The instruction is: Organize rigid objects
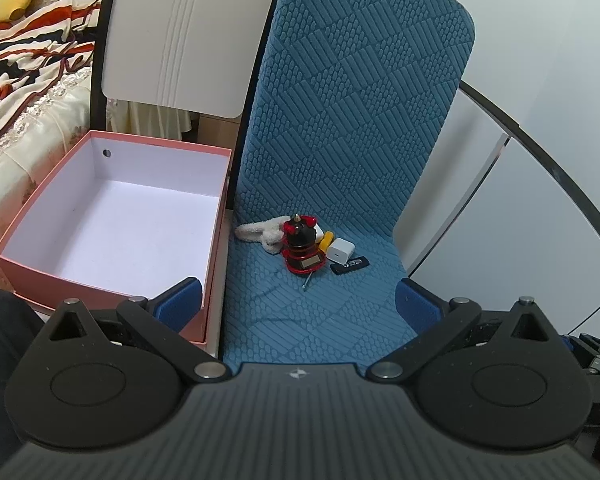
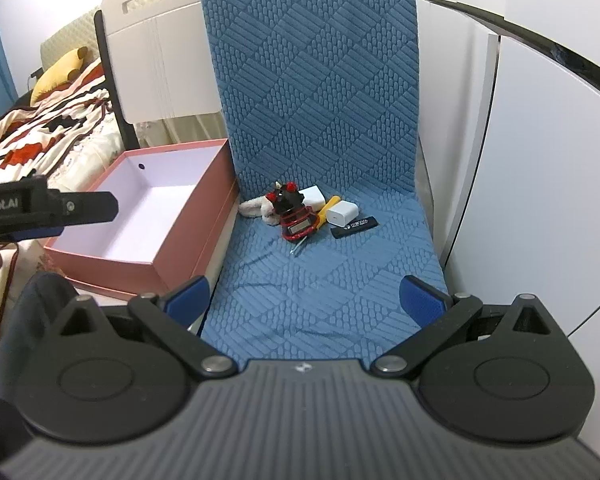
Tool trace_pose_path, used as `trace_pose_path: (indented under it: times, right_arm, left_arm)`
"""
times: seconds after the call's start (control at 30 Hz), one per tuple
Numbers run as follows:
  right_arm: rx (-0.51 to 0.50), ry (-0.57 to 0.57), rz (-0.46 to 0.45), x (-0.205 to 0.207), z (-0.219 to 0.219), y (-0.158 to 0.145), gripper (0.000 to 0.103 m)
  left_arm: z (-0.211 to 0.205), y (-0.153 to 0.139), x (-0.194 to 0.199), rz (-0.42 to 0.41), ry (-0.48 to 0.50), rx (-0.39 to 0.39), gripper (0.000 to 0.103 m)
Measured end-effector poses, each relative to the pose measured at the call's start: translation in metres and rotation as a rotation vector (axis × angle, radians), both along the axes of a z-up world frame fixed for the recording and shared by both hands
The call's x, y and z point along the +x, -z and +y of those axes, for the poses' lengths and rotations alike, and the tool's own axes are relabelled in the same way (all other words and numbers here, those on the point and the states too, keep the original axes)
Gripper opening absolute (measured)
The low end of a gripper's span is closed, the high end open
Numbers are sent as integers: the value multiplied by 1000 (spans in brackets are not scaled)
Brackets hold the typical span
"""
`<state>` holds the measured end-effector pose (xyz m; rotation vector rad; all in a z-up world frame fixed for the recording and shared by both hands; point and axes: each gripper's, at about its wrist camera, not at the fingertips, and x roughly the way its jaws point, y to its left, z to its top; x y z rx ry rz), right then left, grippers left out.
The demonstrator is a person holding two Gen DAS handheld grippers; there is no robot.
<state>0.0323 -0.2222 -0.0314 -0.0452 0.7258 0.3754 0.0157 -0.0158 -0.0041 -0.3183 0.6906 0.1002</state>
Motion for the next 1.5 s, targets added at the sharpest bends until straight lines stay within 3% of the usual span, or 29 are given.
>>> trace_pose_path:
  times: [0.77, 1.5]
  right_arm:
    - [34, 5, 36, 4, -7, 5, 103]
    - [-3, 14, 71, 15, -6, 13, 103]
  left_arm:
    - [-4, 7, 7, 13, 29, -20, 103]
    - [-3, 20, 22, 48, 21, -36, 103]
